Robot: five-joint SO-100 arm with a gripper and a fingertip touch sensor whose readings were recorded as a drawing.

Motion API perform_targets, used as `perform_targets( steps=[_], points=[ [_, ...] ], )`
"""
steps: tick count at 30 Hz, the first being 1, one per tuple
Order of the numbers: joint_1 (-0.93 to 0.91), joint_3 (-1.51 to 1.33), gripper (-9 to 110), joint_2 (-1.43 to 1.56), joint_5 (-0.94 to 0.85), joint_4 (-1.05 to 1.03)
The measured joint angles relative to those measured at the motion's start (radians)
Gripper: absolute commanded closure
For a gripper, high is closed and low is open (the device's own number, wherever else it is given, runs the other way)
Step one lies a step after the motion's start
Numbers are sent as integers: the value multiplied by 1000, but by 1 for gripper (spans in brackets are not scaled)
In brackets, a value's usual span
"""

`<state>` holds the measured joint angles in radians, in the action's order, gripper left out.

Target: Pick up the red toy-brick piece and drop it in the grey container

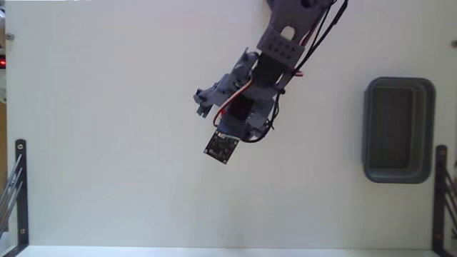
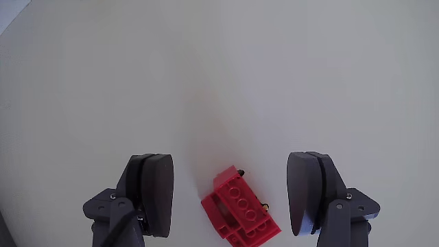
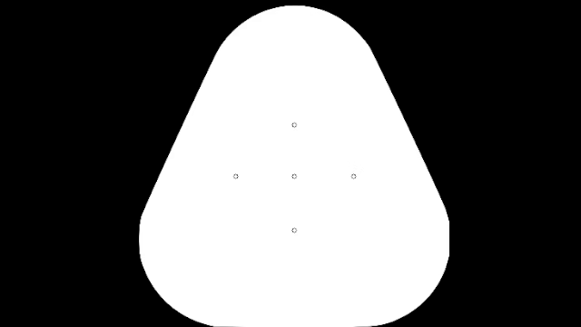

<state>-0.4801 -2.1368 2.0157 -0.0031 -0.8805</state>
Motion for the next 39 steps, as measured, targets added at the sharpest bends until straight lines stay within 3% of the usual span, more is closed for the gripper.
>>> perform_targets(
  steps=[39],
  points=[
    [0, -233, -9, -60, 3, 345]
  ],
)
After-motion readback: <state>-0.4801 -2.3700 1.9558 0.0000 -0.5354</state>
